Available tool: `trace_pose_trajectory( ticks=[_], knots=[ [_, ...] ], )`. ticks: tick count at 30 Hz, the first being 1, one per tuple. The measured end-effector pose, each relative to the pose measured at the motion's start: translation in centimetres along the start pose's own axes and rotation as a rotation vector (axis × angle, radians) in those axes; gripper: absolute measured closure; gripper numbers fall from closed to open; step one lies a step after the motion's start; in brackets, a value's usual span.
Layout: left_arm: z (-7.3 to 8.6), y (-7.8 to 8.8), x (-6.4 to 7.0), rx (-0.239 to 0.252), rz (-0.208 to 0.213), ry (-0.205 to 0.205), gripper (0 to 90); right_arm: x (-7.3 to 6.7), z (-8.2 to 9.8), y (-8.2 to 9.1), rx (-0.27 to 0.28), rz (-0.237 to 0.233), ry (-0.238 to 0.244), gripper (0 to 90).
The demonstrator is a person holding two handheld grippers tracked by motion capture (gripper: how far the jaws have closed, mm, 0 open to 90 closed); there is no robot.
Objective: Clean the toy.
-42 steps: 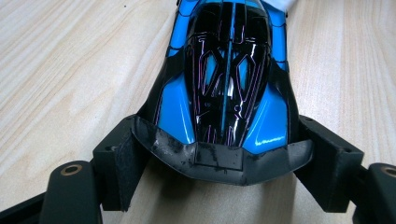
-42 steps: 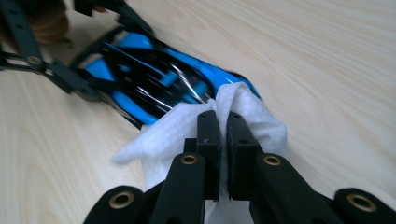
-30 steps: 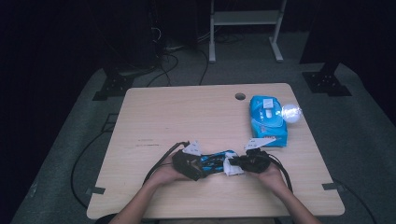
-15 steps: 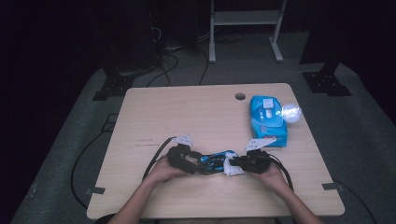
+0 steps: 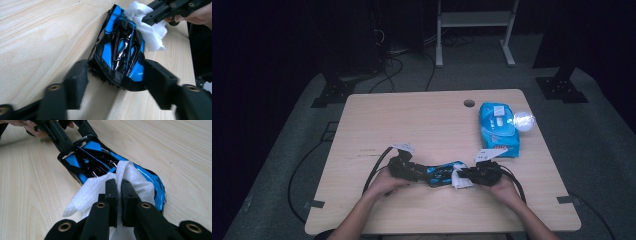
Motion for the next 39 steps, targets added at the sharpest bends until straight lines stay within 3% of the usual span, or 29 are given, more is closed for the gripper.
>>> trace_pose_trajectory(
  ticks=[6,12,16,20,23,25,28,32,34,36,39],
  knots=[
    [0.0,-0.3,0.0,0.003,-0.026,0.003,45.5,0.0,0.1,0.0,0.004,0.004,0.005,84.8],
    [0.0,-0.3,0.6,0.019,-0.073,-0.032,48.4,-0.2,0.0,0.1,0.0,0.023,0.022,84.7],
    [-0.1,-0.5,1.0,0.032,-0.106,-0.082,48.6,-0.2,0.0,0.3,-0.002,0.037,0.026,84.5],
    [-0.1,-0.6,1.5,0.039,-0.149,-0.131,49.8,0.1,0.2,0.6,-0.002,0.023,0.018,84.5],
    [-0.2,-0.5,1.5,0.029,-0.143,-0.096,50.0,0.0,0.3,0.7,-0.006,0.027,0.023,84.6],
    [-0.2,-0.6,1.3,0.009,-0.143,-0.054,43.9,0.0,0.2,0.6,-0.004,0.031,0.03,84.6],
    [-0.2,-0.6,1.0,-0.014,-0.112,0.042,36.9,-0.1,0.3,0.5,-0.002,0.034,0.027,84.7],
    [0.0,-0.3,0.8,-0.023,-0.078,0.128,39.6,-0.1,0.3,0.5,-0.002,0.035,0.027,84.7],
    [0.1,-0.3,0.9,-0.023,-0.066,0.146,46.1,-0.1,0.3,0.5,-0.002,0.034,0.029,84.7],
    [0.0,-0.3,1.0,-0.017,-0.092,0.143,50.1,-0.2,0.3,0.4,0.001,0.032,0.027,84.7],
    [-0.1,-0.2,1.4,-0.016,-0.12,0.104,56.8,-0.2,0.3,0.4,0.003,0.036,0.029,84.7]
  ],
)
Point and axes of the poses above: each handheld gripper's, and its own axes: y roughly backward along the jaws, z roughly out of its underside, x roughly to its right, the point moved 5 cm from there along -y, roughly forward along the jaws, and after that the axes turned 2 degrees about z, right-handed, at the moved point
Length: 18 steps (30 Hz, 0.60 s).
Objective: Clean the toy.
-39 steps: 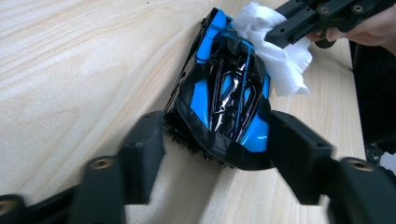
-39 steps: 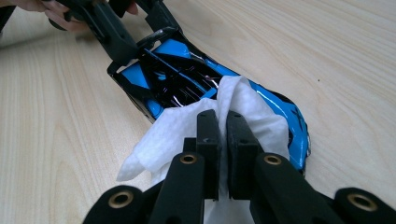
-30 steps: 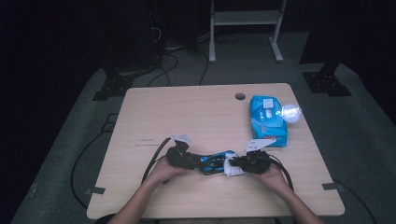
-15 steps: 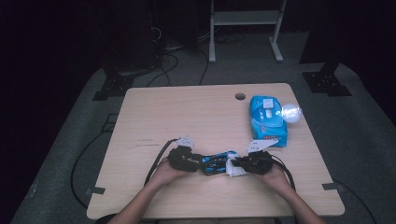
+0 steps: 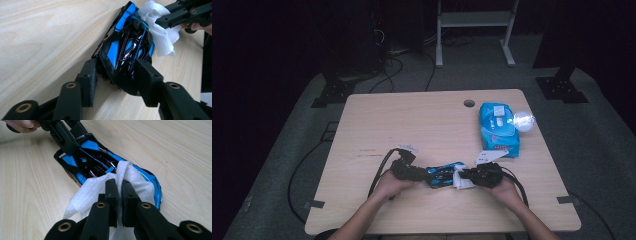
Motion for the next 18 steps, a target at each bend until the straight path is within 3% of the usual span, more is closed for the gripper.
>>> trace_pose_trajectory(
  ticks=[8,12,18],
  knots=[
    [0.4,0.1,0.4,0.05,-0.02,-0.06,57.7,-0.2,0.1,0.2,0.011,0.004,0.02,84.4],
    [0.6,0.1,0.9,0.07,-0.046,-0.119,58.4,-0.1,0.1,0.5,0.01,-0.009,0.017,83.8],
    [1.1,0.3,1.8,0.124,-0.096,-0.233,59.2,1.2,0.0,1.9,0.043,0.037,-0.012,83.1]
  ],
)
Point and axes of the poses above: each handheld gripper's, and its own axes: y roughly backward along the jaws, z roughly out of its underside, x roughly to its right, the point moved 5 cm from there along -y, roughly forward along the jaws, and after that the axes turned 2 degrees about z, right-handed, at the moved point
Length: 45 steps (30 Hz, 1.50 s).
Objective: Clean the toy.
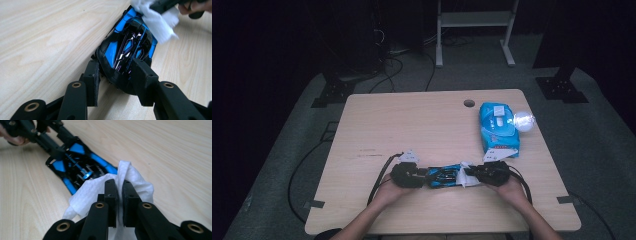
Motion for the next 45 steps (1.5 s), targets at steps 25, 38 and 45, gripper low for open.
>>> trace_pose_trajectory(
  ticks=[25,38,45],
  knots=[
    [1.0,0.5,2.0,0.085,-0.112,-0.235,58.3,2.6,0.3,-1.7,-0.109,-0.28,-0.182,43.2],
    [1.0,0.4,1.9,0.042,-0.07,-0.203,40.5,2.2,0.6,-1.6,-0.097,-0.356,-0.182,50.7],
    [-0.4,-0.2,0.0,0.016,0.137,-0.013,28.3,1.3,0.7,-0.9,-0.071,-0.325,-0.096,53.5]
  ],
)
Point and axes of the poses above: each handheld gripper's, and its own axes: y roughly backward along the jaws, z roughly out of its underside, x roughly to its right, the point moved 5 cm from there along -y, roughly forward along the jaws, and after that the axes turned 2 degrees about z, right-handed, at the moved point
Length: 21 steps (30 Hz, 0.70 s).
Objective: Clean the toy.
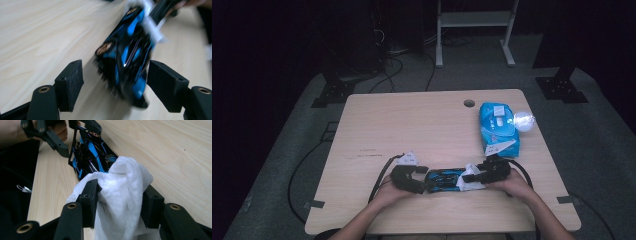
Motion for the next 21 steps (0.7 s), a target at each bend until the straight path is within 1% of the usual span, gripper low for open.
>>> trace_pose_trajectory(
  ticks=[1,2,3,4,5,6,7,8,10,12,13,14,15,17,18,19,20,21],
  knots=[
    [-0.1,-0.3,-0.4,-0.018,0.032,0.015,28.2,-0.1,0.0,0.0,0.001,0.006,0.009,53.6],
    [-0.1,-0.4,-0.5,-0.027,0.053,0.019,29.0,-0.3,0.0,0.0,0.003,0.012,0.025,54.0],
    [-0.1,-0.6,-0.6,-0.043,0.082,0.022,31.0,-0.4,0.0,0.0,0.004,0.015,0.035,54.2],
    [0.0,-0.7,-0.6,-0.045,0.112,0.027,32.6,-0.5,0.1,0.1,0.005,0.017,0.045,54.4],
    [0.0,-0.7,-0.5,-0.052,0.134,0.022,38.2,-0.6,0.1,0.1,0.01,0.018,0.057,54.8],
    [0.1,-0.9,-0.4,-0.063,0.152,0.017,40.7,-0.7,0.1,0.1,0.013,0.018,0.064,55.1],
    [0.1,-0.9,-0.2,-0.071,0.153,0.009,43.4,-0.8,0.2,0.1,0.017,0.016,0.069,55.6],
    [0.1,-0.9,-0.2,-0.074,0.156,0.002,43.7,-0.8,0.2,0.2,0.02,0.013,0.072,56.0],
    [0.2,-0.8,-0.1,-0.061,0.175,0.005,46.2,-0.9,0.2,0.3,0.028,0.013,0.086,58.3],
    [0.1,-0.5,0.0,-0.036,0.191,0.028,50.5,-1.2,0.2,0.5,0.035,0.019,0.104,59.7],
    [0.0,-0.4,0.0,-0.036,0.189,0.025,51.6,-1.4,0.1,0.6,0.032,0.04,0.142,59.8],
    [0.1,-0.4,0.0,-0.04,0.189,0.02,51.9,-1.6,0.1,0.6,0.028,0.048,0.154,60.1],
    [0.0,-0.3,0.0,-0.031,0.187,0.021,52.2,-1.8,0.1,0.6,0.025,0.053,0.163,60.1],
    [-0.3,0.0,-0.2,-0.004,0.182,0.023,54.8,-2.1,-0.1,0.6,0.019,0.086,0.216,60.0],
    [-0.6,0.2,-0.3,0.006,0.171,0.007,55.1,-2.2,-0.2,0.7,0.016,0.098,0.233,60.0],
    [-0.8,0.3,-0.5,0.013,0.168,0.006,55.0,-2.2,-0.6,0.7,0.028,0.117,0.247,60.0],
    [-1.1,0.5,-0.6,0.026,0.163,0.009,55.0,-2.2,-0.8,0.8,0.033,0.123,0.252,59.9],
    [-1.5,0.7,-0.9,0.043,0.151,0.002,55.0,-2.1,-1.3,0.9,0.043,0.135,0.265,59.7]
  ],
)
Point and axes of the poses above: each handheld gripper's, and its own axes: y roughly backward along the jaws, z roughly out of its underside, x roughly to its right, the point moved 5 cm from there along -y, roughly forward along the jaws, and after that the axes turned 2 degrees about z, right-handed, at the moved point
